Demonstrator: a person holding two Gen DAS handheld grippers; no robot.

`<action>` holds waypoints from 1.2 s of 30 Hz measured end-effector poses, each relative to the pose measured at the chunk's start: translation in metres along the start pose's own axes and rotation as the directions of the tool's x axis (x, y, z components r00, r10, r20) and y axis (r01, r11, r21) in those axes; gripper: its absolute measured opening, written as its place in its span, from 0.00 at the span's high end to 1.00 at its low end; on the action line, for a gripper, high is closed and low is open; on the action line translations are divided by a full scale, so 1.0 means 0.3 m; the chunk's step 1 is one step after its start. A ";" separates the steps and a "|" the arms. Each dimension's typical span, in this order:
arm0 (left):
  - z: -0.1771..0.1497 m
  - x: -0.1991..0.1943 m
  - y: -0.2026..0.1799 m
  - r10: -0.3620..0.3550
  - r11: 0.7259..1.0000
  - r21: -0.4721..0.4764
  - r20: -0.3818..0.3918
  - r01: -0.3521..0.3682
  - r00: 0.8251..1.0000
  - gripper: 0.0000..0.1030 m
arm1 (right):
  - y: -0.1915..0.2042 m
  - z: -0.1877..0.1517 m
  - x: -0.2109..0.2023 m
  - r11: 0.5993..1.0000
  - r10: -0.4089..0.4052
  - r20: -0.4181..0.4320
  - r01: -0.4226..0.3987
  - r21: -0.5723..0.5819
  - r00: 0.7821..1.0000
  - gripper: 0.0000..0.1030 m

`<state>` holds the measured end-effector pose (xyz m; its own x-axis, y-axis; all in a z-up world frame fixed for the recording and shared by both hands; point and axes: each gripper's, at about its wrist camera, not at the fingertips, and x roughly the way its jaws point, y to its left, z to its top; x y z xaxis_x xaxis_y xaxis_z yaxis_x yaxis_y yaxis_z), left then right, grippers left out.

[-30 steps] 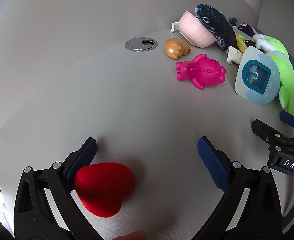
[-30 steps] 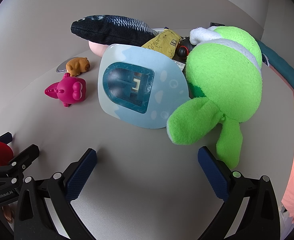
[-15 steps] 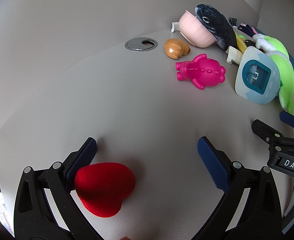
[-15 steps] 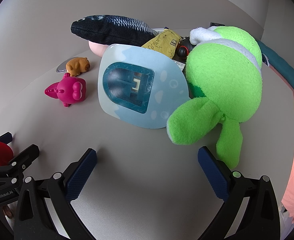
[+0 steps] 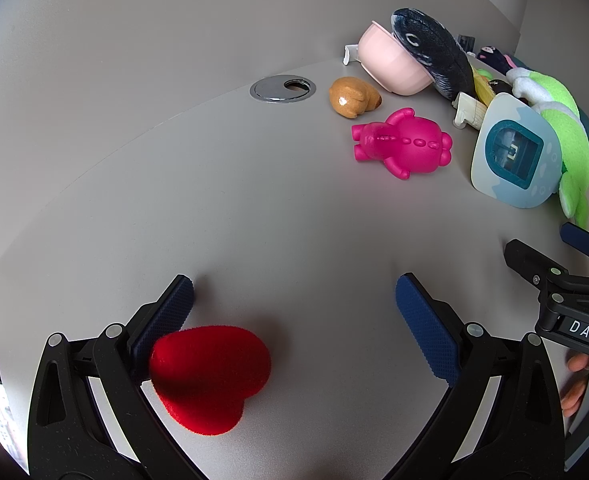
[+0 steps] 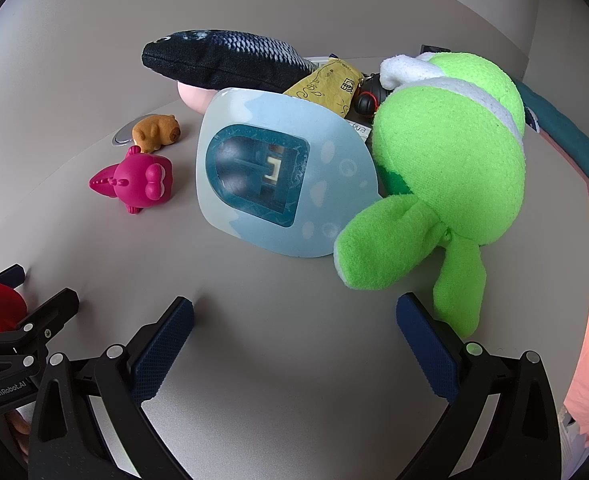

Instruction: Collect trash

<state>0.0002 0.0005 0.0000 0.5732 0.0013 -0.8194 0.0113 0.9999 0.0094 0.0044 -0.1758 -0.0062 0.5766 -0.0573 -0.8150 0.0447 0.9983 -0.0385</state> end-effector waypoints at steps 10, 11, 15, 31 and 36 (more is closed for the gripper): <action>0.000 0.000 0.000 0.000 1.000 0.001 0.000 0.000 1.000 0.05 | 0.001 0.002 0.000 1.000 0.007 0.000 -0.007 -0.008 1.000 0.02; 0.000 0.000 -0.001 -0.001 1.000 0.001 0.000 0.001 1.000 0.05 | 0.002 0.001 0.000 1.000 0.011 0.000 -0.011 -0.013 1.000 0.02; 0.001 0.000 0.000 0.000 1.000 0.001 0.000 0.000 1.000 0.05 | -0.001 0.001 0.002 1.000 0.015 0.001 -0.015 -0.014 1.000 0.02; 0.126 -0.154 -0.091 -0.050 0.997 0.070 0.081 0.044 0.995 0.05 | -0.103 0.001 -0.236 0.984 0.168 0.012 -0.166 -0.069 0.986 0.02; 0.237 -0.179 -0.141 -0.067 0.994 0.096 0.130 0.055 0.989 0.05 | -0.190 0.108 -0.273 0.991 0.132 0.065 -0.131 -0.029 0.989 0.02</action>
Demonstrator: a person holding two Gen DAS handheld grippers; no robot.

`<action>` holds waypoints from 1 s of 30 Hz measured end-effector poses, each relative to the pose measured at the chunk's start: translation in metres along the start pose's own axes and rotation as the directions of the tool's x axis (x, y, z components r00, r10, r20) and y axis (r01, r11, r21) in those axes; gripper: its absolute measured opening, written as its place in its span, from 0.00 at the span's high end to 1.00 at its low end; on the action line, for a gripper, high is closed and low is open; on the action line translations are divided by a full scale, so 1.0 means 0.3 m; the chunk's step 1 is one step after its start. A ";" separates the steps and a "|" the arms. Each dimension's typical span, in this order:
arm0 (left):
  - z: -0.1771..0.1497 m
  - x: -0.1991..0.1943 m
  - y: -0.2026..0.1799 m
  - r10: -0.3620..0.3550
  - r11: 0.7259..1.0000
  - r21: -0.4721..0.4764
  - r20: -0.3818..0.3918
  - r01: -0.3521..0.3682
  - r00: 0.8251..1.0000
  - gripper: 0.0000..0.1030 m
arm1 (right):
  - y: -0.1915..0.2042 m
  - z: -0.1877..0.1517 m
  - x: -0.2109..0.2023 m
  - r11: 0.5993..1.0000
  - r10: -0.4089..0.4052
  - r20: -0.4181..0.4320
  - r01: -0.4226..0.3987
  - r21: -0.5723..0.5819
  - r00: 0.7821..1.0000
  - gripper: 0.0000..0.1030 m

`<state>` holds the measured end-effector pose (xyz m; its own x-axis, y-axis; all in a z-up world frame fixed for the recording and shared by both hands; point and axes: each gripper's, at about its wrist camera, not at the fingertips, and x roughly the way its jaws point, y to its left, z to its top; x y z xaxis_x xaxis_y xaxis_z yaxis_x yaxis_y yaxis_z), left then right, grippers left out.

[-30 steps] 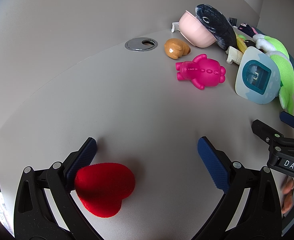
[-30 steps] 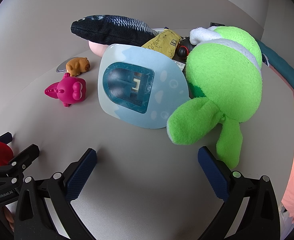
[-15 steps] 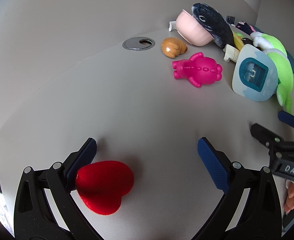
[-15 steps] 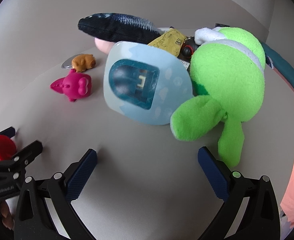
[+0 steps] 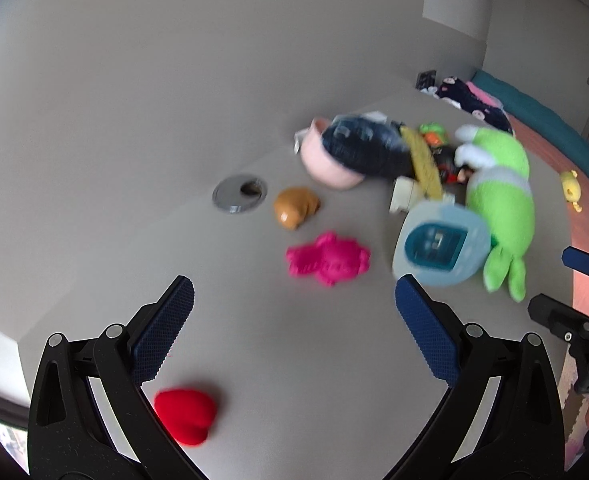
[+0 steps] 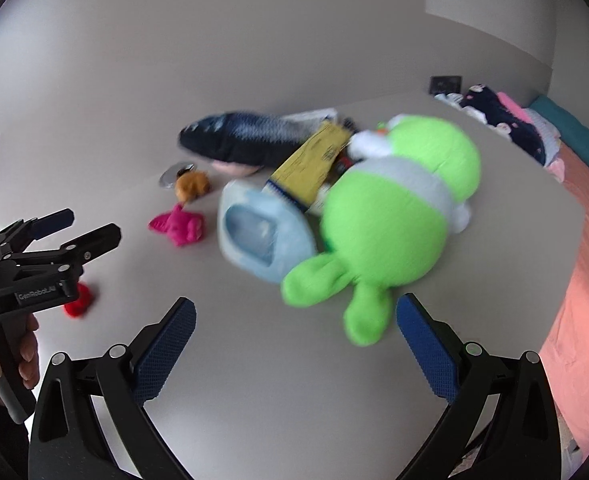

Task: Collect trash
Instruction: 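Grasp the green plush frog with the right tool while the left tool grasps the blue plush fish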

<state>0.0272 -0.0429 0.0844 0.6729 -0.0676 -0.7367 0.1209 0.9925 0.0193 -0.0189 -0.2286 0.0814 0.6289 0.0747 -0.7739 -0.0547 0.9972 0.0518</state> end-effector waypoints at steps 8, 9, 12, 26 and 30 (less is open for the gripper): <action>0.166 0.102 -0.064 -0.012 1.000 0.016 0.031 0.011 0.999 0.05 | -0.191 0.124 0.074 0.991 -0.099 0.012 0.097 0.097 0.995 0.11; 0.182 0.122 -0.066 -0.017 1.000 0.004 0.027 0.016 1.000 0.05 | -0.201 0.126 0.089 0.989 -0.107 0.007 0.105 0.106 0.994 0.13; 0.197 0.144 -0.062 -0.041 0.999 -0.023 0.014 0.042 0.999 0.05 | -0.238 0.152 0.169 0.983 -0.138 -0.030 0.140 0.115 0.990 0.19; 0.251 0.237 -0.052 -0.102 0.992 -0.081 -0.015 0.101 0.995 0.05 | -0.236 0.161 0.193 0.994 -0.055 -0.020 0.056 0.099 0.998 0.71; 0.275 0.302 -0.064 -0.080 0.994 -0.081 -0.031 0.077 0.996 0.06 | -0.249 0.155 0.184 0.993 -0.027 -0.013 0.028 0.115 1.000 0.71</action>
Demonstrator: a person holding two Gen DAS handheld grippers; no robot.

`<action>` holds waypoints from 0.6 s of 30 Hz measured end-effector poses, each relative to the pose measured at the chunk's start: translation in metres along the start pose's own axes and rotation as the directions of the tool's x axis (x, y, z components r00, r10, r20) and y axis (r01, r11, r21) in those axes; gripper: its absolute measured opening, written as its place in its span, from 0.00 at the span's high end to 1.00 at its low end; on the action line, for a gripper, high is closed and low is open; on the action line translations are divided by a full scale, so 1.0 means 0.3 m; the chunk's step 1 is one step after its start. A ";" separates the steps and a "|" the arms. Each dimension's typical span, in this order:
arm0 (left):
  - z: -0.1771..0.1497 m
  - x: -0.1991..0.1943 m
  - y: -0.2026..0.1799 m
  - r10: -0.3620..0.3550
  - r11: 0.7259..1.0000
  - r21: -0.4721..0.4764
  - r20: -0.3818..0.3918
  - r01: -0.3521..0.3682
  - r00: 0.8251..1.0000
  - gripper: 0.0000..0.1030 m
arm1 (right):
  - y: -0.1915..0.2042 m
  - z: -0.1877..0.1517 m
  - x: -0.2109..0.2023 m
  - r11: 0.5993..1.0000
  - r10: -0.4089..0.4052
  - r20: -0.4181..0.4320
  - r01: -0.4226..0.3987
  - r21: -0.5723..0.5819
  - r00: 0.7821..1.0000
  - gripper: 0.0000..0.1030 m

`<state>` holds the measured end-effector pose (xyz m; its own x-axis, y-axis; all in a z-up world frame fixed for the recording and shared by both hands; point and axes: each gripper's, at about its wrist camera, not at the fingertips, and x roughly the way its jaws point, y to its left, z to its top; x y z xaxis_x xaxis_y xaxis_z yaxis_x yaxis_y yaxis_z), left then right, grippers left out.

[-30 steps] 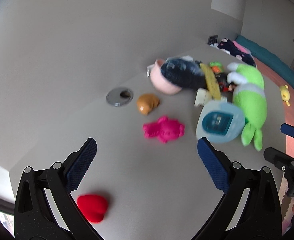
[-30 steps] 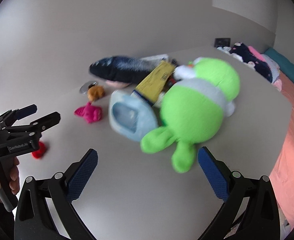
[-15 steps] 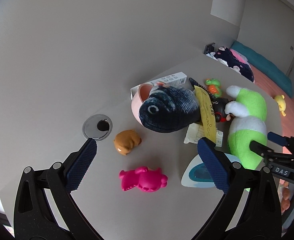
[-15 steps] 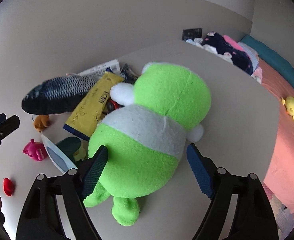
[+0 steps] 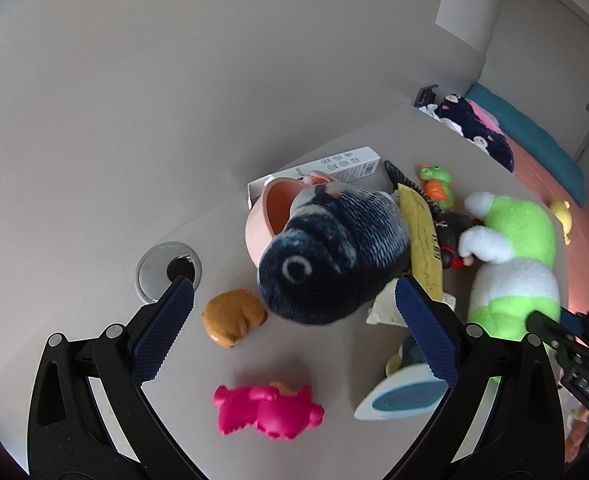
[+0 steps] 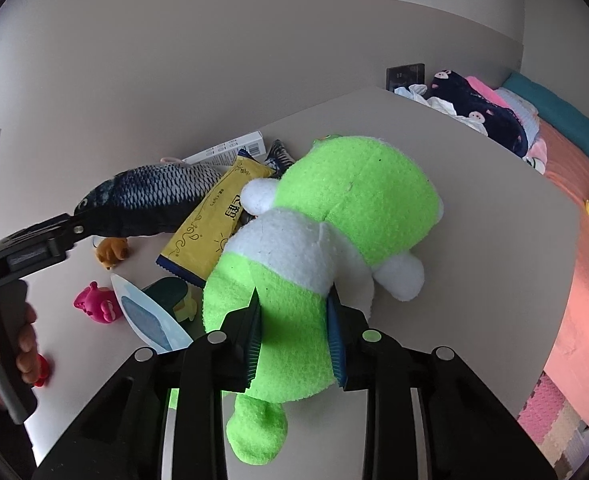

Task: Collect trash
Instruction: 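Grasp the green plush frog with the right tool while the left tool grasps the blue plush fish, then carry frog and fish to the floor bin and release both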

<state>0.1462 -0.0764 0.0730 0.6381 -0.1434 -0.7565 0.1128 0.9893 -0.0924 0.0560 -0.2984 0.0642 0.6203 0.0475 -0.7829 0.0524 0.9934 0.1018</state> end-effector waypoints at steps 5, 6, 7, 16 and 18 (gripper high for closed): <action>-0.002 0.024 -0.001 0.015 1.000 -0.025 0.016 -0.014 1.000 0.70 | 0.000 0.003 -0.030 1.000 -0.008 0.028 0.009 -0.015 1.000 0.71; -0.002 0.020 -0.004 0.026 0.999 -0.020 0.033 -0.025 0.999 0.74 | -0.001 0.003 -0.041 1.000 -0.011 0.038 0.012 -0.014 0.999 0.71; -0.004 -0.004 -0.006 0.031 0.999 -0.023 0.073 -0.030 0.997 0.77 | -0.002 0.005 -0.050 1.000 -0.012 0.046 0.012 -0.012 0.999 0.71; 0.063 -0.290 -0.062 0.025 0.999 0.023 0.295 -0.034 0.955 0.79 | -0.020 0.020 -0.161 0.999 -0.042 0.131 0.042 0.001 0.991 0.71; 0.062 -0.358 -0.085 0.016 0.999 0.041 0.326 -0.031 0.945 0.79 | -0.034 0.022 -0.205 0.998 -0.055 0.154 0.054 0.009 0.986 0.71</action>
<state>0.0889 -0.0866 0.1685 0.8535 -0.1281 -0.5051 0.1242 0.9914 -0.0416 0.0225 -0.3121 0.1152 0.7298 -0.0239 -0.6832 0.0931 0.9936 0.0647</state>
